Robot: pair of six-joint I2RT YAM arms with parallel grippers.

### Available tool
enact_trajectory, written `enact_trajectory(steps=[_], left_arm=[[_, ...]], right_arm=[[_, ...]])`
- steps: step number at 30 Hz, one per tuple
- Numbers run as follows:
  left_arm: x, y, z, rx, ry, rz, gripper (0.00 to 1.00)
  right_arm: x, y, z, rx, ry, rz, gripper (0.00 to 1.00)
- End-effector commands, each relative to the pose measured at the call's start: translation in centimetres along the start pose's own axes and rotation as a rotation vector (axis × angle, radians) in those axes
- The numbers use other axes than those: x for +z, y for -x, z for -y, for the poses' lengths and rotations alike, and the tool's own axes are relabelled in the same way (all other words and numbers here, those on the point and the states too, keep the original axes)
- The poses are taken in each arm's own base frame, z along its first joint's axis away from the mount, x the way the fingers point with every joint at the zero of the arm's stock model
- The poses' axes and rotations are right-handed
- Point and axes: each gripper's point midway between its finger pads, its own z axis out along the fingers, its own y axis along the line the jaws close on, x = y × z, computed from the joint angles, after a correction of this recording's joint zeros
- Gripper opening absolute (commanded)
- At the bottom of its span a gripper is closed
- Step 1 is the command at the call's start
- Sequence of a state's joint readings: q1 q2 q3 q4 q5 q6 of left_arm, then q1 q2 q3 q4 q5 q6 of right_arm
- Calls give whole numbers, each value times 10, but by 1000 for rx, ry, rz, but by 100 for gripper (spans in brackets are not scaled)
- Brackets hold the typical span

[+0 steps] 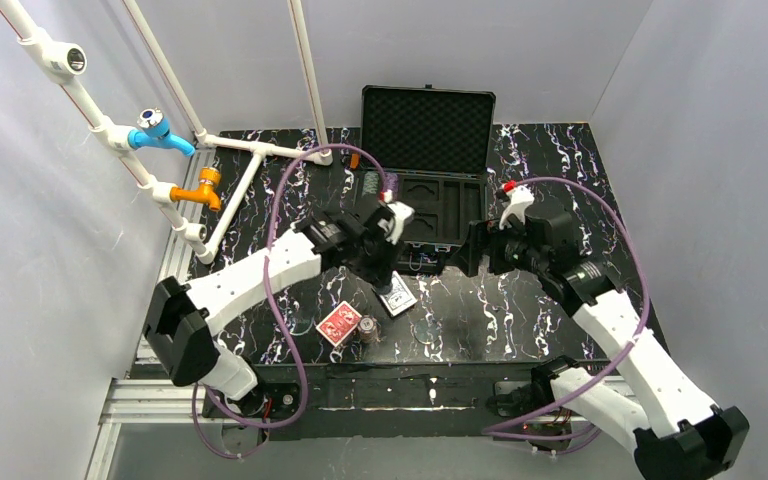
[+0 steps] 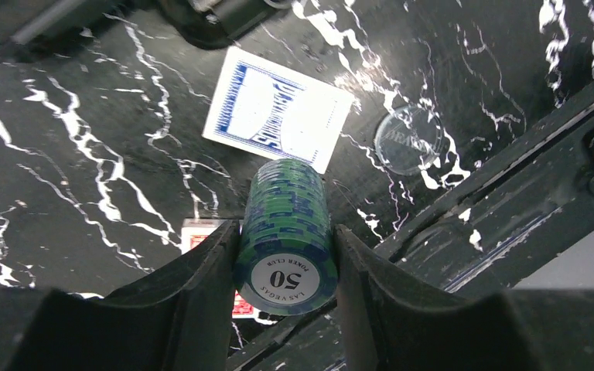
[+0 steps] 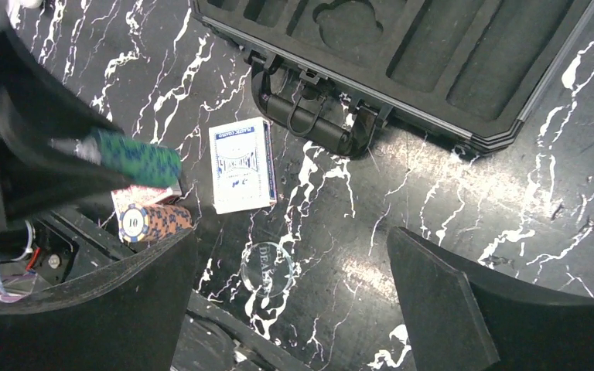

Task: Pack up texas hold em set

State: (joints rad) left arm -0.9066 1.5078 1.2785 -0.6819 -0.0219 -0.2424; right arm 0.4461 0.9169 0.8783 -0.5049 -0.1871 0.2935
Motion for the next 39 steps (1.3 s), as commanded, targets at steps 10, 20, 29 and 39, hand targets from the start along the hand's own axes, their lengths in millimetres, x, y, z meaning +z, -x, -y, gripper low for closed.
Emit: enact_trajectory(steps=[10,20,29,39], left_arm=[[-49,77,-6,-83,-386,149,0],[-68,79,17,-126,-739,236,0],[-76,72,19,-125,-747,251,0],[-62,74,3,-219,-622,239,0]], right_arm=[[-19,17,-43,-199,262,251,100],[-33,21,-109,-284,612,273,100],[-6,12,-114,-486,584,217,100],[11,8,-112,-824,425,309,100]])
